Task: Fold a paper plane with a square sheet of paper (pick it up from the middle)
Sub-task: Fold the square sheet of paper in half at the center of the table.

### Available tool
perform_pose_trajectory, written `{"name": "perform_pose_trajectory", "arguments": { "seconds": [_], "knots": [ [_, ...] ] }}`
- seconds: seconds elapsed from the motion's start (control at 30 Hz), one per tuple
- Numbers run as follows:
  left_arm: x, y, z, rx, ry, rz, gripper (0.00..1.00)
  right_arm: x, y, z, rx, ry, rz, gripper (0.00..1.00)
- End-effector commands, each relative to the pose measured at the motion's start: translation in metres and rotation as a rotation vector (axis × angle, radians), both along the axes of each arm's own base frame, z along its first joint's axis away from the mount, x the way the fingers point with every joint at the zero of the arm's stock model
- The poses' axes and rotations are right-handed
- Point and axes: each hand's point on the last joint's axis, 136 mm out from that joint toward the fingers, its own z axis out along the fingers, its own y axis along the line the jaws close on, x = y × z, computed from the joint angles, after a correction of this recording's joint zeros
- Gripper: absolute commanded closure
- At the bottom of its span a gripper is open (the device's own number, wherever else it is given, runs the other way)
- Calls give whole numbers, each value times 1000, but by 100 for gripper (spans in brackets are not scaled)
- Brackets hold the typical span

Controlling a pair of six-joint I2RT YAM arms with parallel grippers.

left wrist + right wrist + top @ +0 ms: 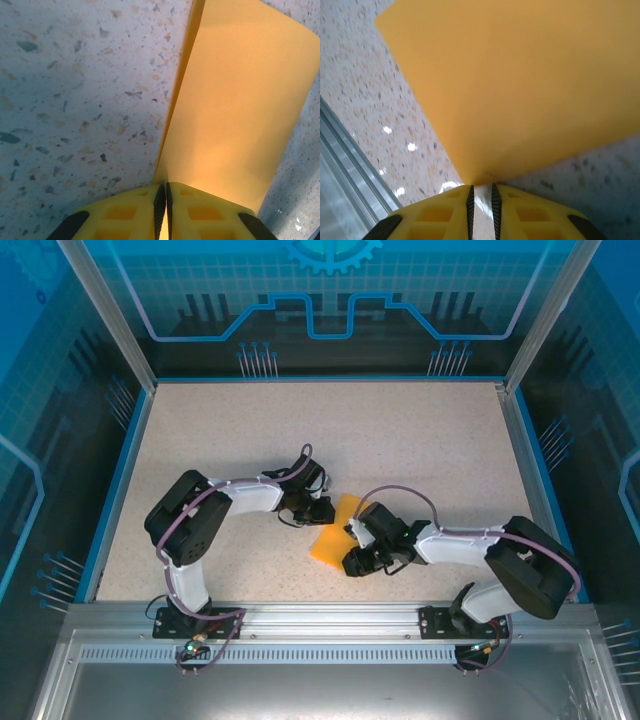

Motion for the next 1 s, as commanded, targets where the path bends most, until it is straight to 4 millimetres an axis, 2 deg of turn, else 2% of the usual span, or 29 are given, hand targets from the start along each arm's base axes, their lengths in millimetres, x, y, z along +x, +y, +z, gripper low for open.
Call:
{"name": "perform_pose_trajectory", "arguments": {
  "seconds": [0.0,0.17,0.23,0.47,0.6,0.77,0.97],
  "knots": [
    [-9,32,-40,154,66,25,84,-26,-18,-4,-73,89,11,80],
    [-10,30,-39,145,65,21,84,-1,6,29,44,10,-61,79],
    [-10,31,-39,145,65,20,84,8,15,36,85,-8,-88,79],
    [-10,31,-38,143,63,15,84,9,33,15,74,37,-66,79],
    [-9,31,-39,141,62,14,84,1,26,-2,23,67,-46,79],
    [-9,32,-39,139,63,13,84,-14,6,-19,-61,101,-22,79],
    [-7,35,-38,138,63,19,84,-27,-17,-25,-121,130,-26,79]
  ]
}}
